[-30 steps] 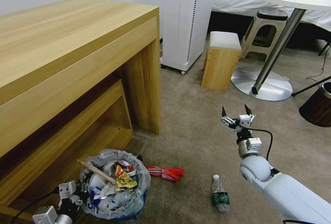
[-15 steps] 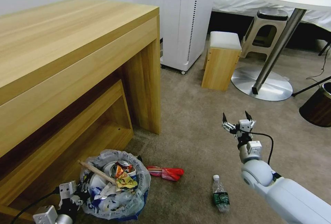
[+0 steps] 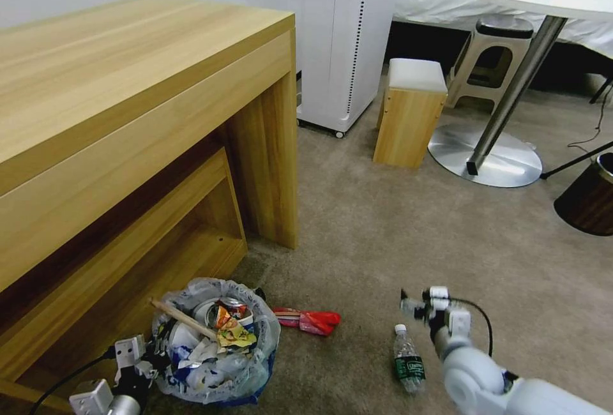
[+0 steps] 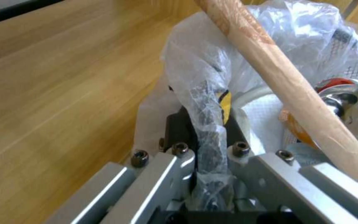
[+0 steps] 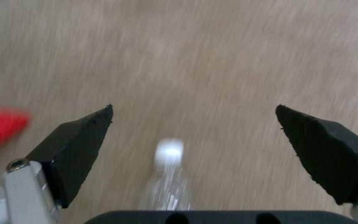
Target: Pick up the trash bin and place the garbage on the floor into it.
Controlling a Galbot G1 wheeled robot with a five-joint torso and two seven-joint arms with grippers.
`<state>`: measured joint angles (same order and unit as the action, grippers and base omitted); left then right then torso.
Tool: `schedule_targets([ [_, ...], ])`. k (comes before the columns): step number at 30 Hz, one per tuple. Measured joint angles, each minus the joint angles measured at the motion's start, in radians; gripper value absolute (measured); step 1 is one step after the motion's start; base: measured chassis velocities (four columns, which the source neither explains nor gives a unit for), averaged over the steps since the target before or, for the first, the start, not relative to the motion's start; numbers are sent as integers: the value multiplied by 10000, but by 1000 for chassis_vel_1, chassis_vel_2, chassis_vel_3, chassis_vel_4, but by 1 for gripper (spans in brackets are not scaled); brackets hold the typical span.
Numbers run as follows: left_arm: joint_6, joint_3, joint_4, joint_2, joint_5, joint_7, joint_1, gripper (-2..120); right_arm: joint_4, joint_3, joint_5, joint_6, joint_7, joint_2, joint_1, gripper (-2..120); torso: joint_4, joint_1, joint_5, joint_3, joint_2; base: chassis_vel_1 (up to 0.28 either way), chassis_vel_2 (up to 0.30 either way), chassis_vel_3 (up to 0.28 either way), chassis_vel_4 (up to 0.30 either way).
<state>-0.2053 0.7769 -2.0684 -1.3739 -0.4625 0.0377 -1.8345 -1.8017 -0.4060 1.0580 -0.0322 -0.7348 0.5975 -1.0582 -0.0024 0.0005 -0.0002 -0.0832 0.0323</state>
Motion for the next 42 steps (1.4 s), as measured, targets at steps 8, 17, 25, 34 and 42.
schedule_targets([
  [8, 65, -77, 231, -28, -6, -8, 209, 3, -329, -882, 345, -1249, -522, -360, -93, 99, 3, 0, 3, -1, 0, 0, 0, 0, 0],
  [17, 136, -100, 197, -40, -31, -33, 172, 3, 333, -980, -600, -1250, -486, -140, -793, 98, 1, 0, 2, -1, 0, 0, 0, 0, 0],
  [25, 138, -122, 13, -44, -30, -35, 74, 3, 1285, -1034, -1364, -785, -114, 353, -782, 92, 1, 0, 0, -1, 0, 0, 0, 0, 0],
  [34, 151, -210, -64, -43, -37, -35, 70, 3, 2128, -1062, -2037, -425, 108, 854, -790, 75, 1, 0, -3, 0, 1, 0, 0, 0, 0],
  [42, 165, -225, -108, -103, -5, -25, 11, 3, 2495, -1268, -2417, -273, 258, 1229, -624, 67, 2, 0, 3, 0, 0, 0, 0, 0, 0],
])
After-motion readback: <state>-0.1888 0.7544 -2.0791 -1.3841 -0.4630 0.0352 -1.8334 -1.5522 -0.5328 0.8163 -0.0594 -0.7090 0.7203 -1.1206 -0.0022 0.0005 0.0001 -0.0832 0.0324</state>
